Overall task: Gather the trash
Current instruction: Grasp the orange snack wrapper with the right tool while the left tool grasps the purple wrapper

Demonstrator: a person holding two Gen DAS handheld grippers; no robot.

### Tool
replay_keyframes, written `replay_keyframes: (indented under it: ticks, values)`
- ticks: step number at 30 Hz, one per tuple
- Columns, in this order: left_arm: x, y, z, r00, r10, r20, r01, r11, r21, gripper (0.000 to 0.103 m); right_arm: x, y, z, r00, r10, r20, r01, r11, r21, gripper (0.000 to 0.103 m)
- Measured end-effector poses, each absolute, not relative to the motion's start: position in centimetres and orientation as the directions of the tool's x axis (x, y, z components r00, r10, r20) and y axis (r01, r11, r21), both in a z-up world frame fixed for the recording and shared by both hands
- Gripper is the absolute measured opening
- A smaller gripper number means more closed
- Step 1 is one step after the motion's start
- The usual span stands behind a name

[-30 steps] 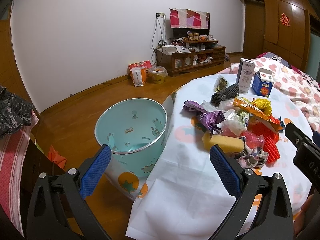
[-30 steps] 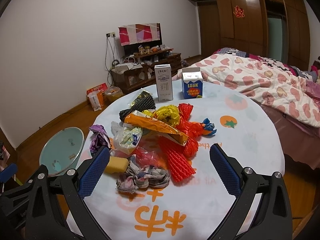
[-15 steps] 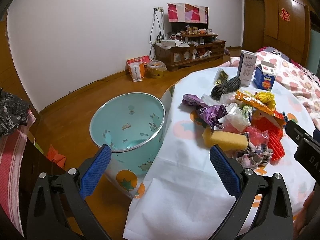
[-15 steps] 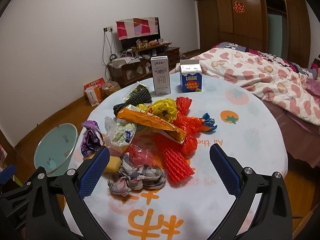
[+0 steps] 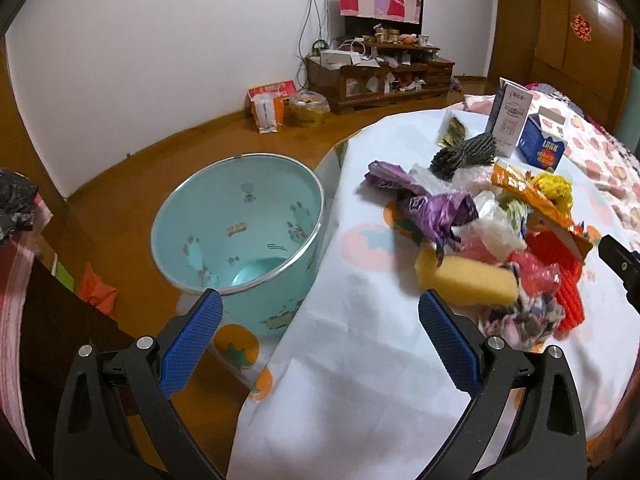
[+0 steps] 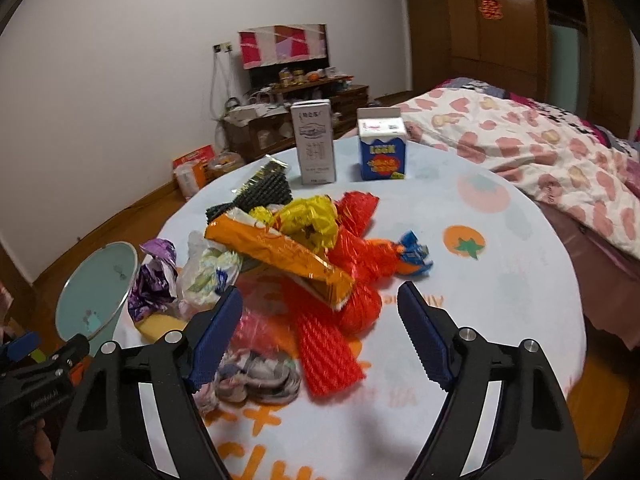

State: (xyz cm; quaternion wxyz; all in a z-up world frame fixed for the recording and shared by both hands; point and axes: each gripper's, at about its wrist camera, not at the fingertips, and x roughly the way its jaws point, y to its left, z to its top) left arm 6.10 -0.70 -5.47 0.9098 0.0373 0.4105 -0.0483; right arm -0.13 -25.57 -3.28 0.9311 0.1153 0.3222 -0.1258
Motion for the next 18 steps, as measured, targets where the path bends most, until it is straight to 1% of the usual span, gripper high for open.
replay_keyframes:
  ticks: [1,3,6,8,9,10,11,12,13,14,15,16,18]
  values:
    - [6.4,-0.8,-5.3,0.659,-0.069,-0.749,0.128,0.992,0.020,0.094,0.4,-25.9,-3.1,0.763,-0.144,-0.630,0.289,0.948,0.133,0.079]
    - [7.2,-1.7,-4.3,0.674,-0.097,-0.733,0.158,0.987,0.015,0.086,1.6,-26.1,-2.7,0.766,-0.115,-0.633,0.247,0.961,0.124,0.079]
    - [8.8,-3.9,-3.5,0.654,-0.169,-0.737,0.235,0.972,-0.015,0.086,4.7,-25.9,-3.2,0.738,-0.067,-0.672,0.168,0.982,0.086,0.079]
    - [10.1,-5.6,-3.8,0.634,-0.189,-0.750,0.262,0.965,-0.022,0.086,6.3,-25.6,-4.2,0.714,-0.061,-0.698,0.144,0.988,0.061,0.079]
    - [10.6,-6.4,-4.1,0.634,-0.182,-0.752,0.266,0.964,-0.008,0.085,6.8,-25.6,-4.8,0.702,-0.062,-0.710,0.139,0.989,0.050,0.077]
    - [11.2,-7.4,-4.6,0.633,-0.169,-0.756,0.273,0.962,0.014,0.083,7.6,-25.6,-5.5,0.685,-0.058,-0.727,0.134,0.990,0.047,0.073]
    - [11.6,-7.9,-5.0,0.628,-0.162,-0.761,0.278,0.960,0.026,0.080,8.1,-25.8,-6.1,0.670,-0.050,-0.740,0.132,0.990,0.053,0.068]
    - [12.1,-8.5,-5.5,0.617,-0.159,-0.771,0.283,0.959,0.029,0.074,8.5,-26.0,-6.5,0.659,-0.036,-0.752,0.130,0.989,0.066,0.066]
    - [12.6,-8.8,-6.0,0.606,-0.159,-0.780,0.284,0.959,0.026,0.072,8.7,-26.1,-6.8,0.656,-0.032,-0.754,0.128,0.989,0.070,0.061]
    - [13.0,-8.9,-6.6,0.591,-0.165,-0.790,0.283,0.959,0.012,0.064,8.8,-26.2,-6.9,0.654,-0.030,-0.756,0.128,0.989,0.071,0.054]
    - [13.4,-8.9,-7.0,0.579,-0.178,-0.796,0.286,0.958,-0.006,0.055,8.8,-26.3,-7.0,0.653,-0.028,-0.757,0.126,0.989,0.072,0.050]
    - [13.6,-8.9,-7.4,0.567,-0.187,-0.802,0.289,0.957,-0.019,0.051,8.8,-26.4,-7.1,0.652,-0.021,-0.758,0.121,0.990,0.077,0.044]
    - [14.0,-8.7,-8.2,0.548,-0.200,-0.812,0.287,0.957,-0.042,0.037,8.8,-26.4,-7.2,0.652,-0.009,-0.758,0.113,0.990,0.085,0.040]
